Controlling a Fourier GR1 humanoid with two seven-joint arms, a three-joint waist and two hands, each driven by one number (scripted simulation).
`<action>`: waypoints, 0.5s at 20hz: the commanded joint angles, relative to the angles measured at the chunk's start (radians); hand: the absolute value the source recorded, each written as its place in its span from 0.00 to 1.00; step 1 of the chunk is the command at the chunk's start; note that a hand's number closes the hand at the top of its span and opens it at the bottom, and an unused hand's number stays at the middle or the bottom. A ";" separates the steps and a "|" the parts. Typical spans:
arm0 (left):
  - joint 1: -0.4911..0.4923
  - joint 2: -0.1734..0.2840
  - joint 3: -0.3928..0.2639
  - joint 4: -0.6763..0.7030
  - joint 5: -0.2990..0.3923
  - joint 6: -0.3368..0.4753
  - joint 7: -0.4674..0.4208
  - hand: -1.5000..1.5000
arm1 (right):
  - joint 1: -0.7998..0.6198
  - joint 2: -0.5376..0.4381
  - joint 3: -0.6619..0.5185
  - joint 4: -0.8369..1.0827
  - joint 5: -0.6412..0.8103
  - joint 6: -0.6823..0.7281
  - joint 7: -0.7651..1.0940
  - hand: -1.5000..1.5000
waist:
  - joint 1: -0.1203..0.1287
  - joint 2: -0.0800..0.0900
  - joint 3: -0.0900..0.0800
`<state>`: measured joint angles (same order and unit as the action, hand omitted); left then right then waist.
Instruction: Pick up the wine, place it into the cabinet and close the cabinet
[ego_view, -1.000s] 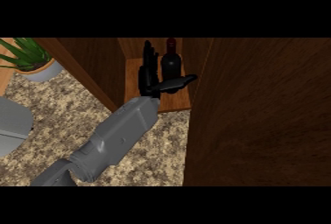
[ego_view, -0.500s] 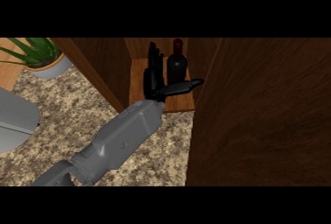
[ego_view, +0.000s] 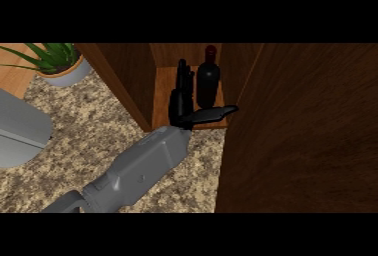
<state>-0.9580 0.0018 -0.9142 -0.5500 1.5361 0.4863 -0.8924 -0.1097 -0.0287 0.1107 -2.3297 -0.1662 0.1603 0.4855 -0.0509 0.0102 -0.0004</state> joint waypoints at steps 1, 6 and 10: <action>0.074 -0.002 -0.046 -0.045 -0.025 0.013 -0.060 0.00 | -0.011 0.004 0.020 -0.067 0.016 -0.035 0.067 0.00 | 0.015 -0.005 0.000; 0.112 -0.002 -0.006 -0.092 -0.110 0.016 -0.056 0.00 | 0.036 -0.021 -0.050 -0.045 -0.029 -0.008 0.035 0.00 | 0.041 -0.010 0.000; 0.150 -0.002 0.005 -0.170 -0.128 0.076 -0.099 0.00 | 0.020 -0.009 -0.044 0.019 -0.001 0.005 -0.039 0.00 | 0.042 -0.010 0.000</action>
<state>-0.8660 0.0014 -0.9083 -0.6540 1.4447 0.5132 -0.9297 -0.0825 -0.0352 0.0872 -2.3489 -0.1704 0.1539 0.4891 -0.0178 0.0021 -0.0001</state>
